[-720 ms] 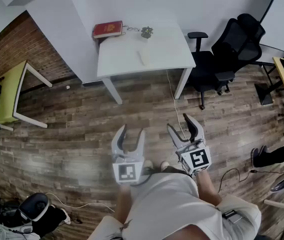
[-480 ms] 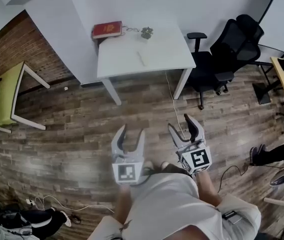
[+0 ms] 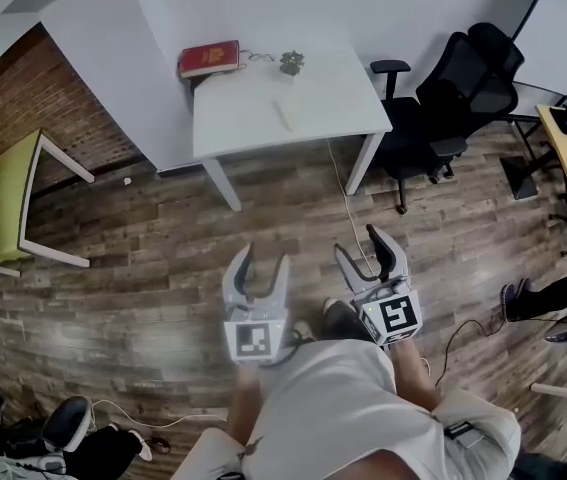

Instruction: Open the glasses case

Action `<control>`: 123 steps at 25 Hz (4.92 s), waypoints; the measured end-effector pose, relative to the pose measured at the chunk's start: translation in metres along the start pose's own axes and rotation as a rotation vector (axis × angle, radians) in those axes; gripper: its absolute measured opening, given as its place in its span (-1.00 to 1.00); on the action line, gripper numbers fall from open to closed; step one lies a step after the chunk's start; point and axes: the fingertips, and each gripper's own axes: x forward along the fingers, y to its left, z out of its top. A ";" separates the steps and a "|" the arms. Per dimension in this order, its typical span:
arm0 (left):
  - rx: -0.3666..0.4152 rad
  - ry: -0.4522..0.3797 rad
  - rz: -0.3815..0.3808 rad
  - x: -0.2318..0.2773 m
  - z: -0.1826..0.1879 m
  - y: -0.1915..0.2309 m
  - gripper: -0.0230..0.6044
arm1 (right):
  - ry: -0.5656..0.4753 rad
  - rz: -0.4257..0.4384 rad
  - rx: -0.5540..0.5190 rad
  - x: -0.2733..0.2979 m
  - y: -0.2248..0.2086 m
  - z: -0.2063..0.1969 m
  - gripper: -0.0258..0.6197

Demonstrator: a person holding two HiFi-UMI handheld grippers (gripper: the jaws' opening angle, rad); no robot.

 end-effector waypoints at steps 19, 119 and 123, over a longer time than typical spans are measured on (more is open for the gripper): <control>0.007 0.029 0.021 0.087 -0.007 0.040 -0.24 | 0.039 0.028 0.002 0.088 -0.050 -0.012 -0.10; -0.022 0.144 -0.164 0.482 -0.054 0.244 -0.29 | 0.254 -0.069 0.072 0.473 -0.227 -0.067 -0.10; -0.019 0.131 -0.144 0.508 -0.059 0.249 -0.29 | 0.270 -0.038 0.074 0.493 -0.242 -0.072 -0.10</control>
